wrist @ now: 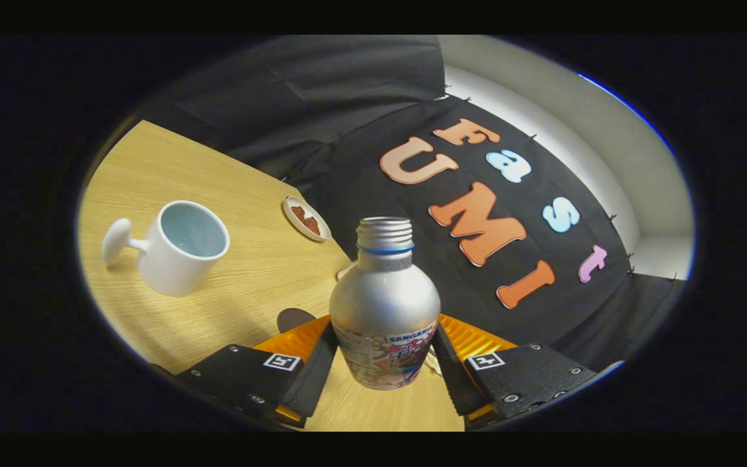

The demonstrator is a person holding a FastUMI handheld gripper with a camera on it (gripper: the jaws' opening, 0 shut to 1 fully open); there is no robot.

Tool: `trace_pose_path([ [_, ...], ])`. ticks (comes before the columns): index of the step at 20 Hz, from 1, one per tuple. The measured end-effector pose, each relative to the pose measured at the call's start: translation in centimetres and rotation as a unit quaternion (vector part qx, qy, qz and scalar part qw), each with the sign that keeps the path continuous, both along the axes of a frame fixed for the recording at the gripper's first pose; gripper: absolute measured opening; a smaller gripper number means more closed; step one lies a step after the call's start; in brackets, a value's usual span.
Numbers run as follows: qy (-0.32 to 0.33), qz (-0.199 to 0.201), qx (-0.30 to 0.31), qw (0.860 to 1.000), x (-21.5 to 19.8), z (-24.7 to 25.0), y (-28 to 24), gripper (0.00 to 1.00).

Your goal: Take the bottle from table, then pour the juice into the cup, finally place the bottle on the coaster

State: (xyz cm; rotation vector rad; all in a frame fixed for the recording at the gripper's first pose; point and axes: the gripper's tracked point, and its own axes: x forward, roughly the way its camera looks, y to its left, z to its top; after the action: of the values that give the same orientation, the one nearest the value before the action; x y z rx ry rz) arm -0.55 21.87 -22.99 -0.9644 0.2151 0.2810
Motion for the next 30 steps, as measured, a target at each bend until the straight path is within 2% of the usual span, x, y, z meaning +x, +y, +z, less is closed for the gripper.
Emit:
trace_pose_path([
  [5, -0.042, 0.034, -0.065, 0.996, 1.0, 1.0, 1.6, 0.78],
  [11, -0.093, 0.072, -0.151, 0.981, 1.1, 1.3, 2.9, 0.78],
  [15, -0.111, 0.085, -0.179, 0.974, 0.9, 1.4, 3.4, 0.78],
  [19, -0.138, 0.105, -0.219, 0.96, 0.6, 2.0, 4.2, 0.78],
  [30, -0.158, 0.138, -0.266, 0.941, 1.9, 2.0, 4.9, 0.78],
])
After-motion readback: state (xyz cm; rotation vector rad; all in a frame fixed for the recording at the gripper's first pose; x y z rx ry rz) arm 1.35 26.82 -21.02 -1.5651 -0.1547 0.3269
